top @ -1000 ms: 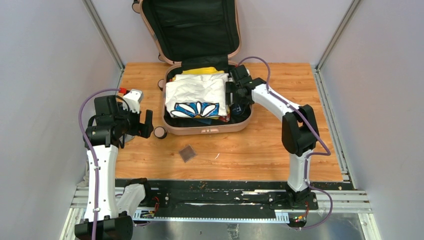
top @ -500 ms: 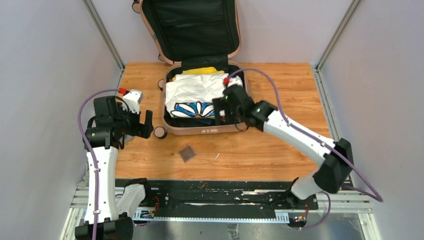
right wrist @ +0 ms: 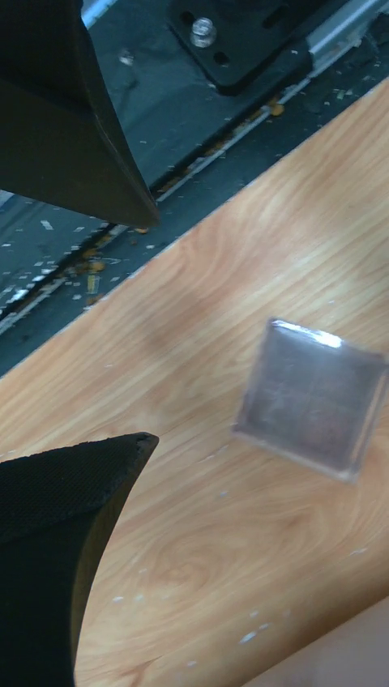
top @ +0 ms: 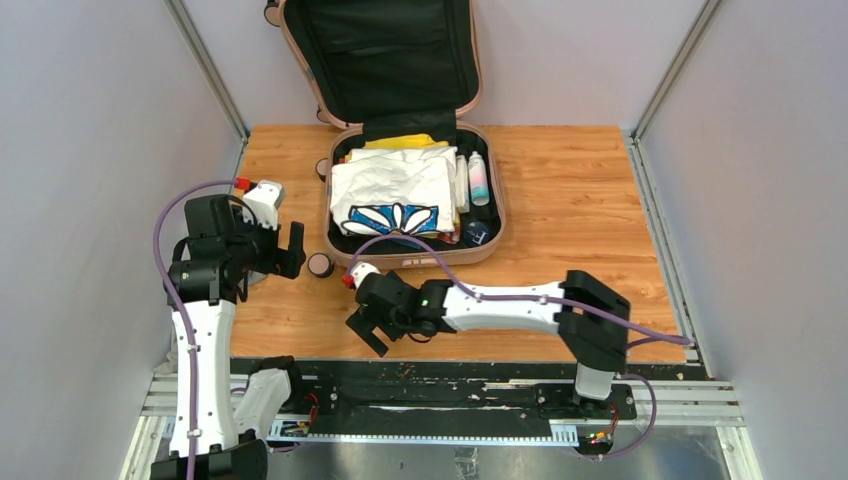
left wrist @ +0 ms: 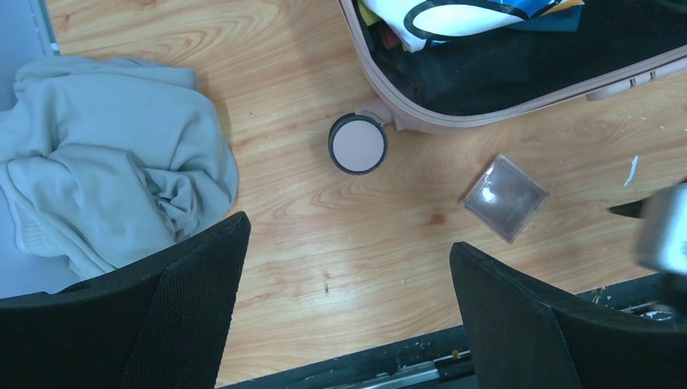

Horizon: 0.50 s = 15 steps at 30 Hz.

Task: Pack the luggage
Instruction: Pick up the makeup from the center of the board.

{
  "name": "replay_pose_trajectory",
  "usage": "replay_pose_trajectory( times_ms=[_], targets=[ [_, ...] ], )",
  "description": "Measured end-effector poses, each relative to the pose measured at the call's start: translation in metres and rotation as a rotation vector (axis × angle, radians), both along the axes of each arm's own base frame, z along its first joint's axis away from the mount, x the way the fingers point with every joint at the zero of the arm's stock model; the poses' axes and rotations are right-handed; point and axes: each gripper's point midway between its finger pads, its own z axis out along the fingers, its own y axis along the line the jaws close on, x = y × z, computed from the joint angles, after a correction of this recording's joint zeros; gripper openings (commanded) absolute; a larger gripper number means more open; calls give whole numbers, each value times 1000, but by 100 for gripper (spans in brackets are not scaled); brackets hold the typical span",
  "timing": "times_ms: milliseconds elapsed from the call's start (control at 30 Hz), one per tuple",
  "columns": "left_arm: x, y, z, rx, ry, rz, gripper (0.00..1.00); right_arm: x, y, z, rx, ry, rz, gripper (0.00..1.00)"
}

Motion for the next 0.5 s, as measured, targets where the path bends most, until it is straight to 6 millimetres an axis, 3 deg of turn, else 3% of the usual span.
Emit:
replay_pose_trajectory(
  times_ms=[233, 500],
  targets=[
    [-3, 3, 1, 14, -3, 15, 100, 14, 43, -30, -40, -17, 38, 100],
    [-3, 3, 1, 16, -6, 16, 100, 39, 39, -49, -83, -29, -11, 100]
  ],
)
